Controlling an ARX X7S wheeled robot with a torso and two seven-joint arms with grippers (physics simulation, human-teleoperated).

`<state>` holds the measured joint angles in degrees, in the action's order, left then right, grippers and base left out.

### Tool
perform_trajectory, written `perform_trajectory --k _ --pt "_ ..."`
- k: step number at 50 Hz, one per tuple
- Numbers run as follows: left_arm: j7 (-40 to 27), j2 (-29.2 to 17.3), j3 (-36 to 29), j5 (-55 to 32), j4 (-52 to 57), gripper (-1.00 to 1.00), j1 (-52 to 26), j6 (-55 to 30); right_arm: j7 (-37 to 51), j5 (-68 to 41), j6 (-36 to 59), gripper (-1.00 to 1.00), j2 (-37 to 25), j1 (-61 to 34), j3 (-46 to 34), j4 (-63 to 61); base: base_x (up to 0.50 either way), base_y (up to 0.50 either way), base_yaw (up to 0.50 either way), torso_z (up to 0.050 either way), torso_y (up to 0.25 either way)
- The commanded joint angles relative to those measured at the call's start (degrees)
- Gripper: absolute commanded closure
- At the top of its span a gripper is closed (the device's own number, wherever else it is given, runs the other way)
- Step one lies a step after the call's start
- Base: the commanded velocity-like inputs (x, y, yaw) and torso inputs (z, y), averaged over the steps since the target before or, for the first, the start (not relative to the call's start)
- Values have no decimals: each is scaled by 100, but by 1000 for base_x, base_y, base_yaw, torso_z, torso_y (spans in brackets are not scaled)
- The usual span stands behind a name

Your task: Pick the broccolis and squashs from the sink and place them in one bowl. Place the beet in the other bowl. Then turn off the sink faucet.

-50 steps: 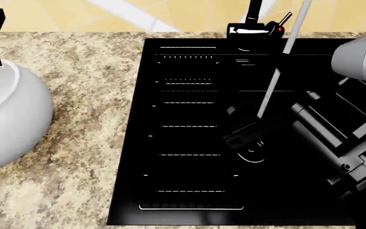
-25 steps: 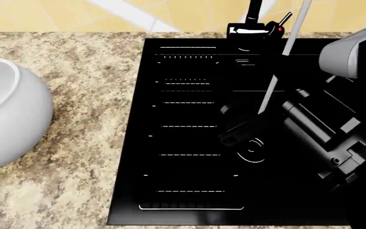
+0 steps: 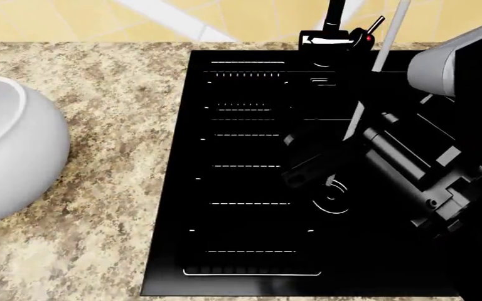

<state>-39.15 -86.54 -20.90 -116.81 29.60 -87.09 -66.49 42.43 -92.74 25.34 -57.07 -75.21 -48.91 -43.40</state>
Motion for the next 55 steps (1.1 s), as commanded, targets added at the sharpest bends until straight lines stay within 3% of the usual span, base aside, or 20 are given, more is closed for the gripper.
perform_trajectory --k 1,30,31,55 --pt "363 -344 -142 688 43 100 371 500 38 -134 263 -100 183 -271 -64 134 0 0 0 0 0" --pt "428 -344 -177 1064 -83 100 648 612 13 -135 357 -100 265 -317 -87 210 0 0 0 0 0" --pt "436 -344 -160 1062 -73 -100 640 592 19 -146 359 -100 260 -322 -83 198 0 0 0 0 0" --pt "499 -343 152 649 -73 -100 546 625 52 -116 348 -100 231 -267 -65 126 0 0 0 0 0"
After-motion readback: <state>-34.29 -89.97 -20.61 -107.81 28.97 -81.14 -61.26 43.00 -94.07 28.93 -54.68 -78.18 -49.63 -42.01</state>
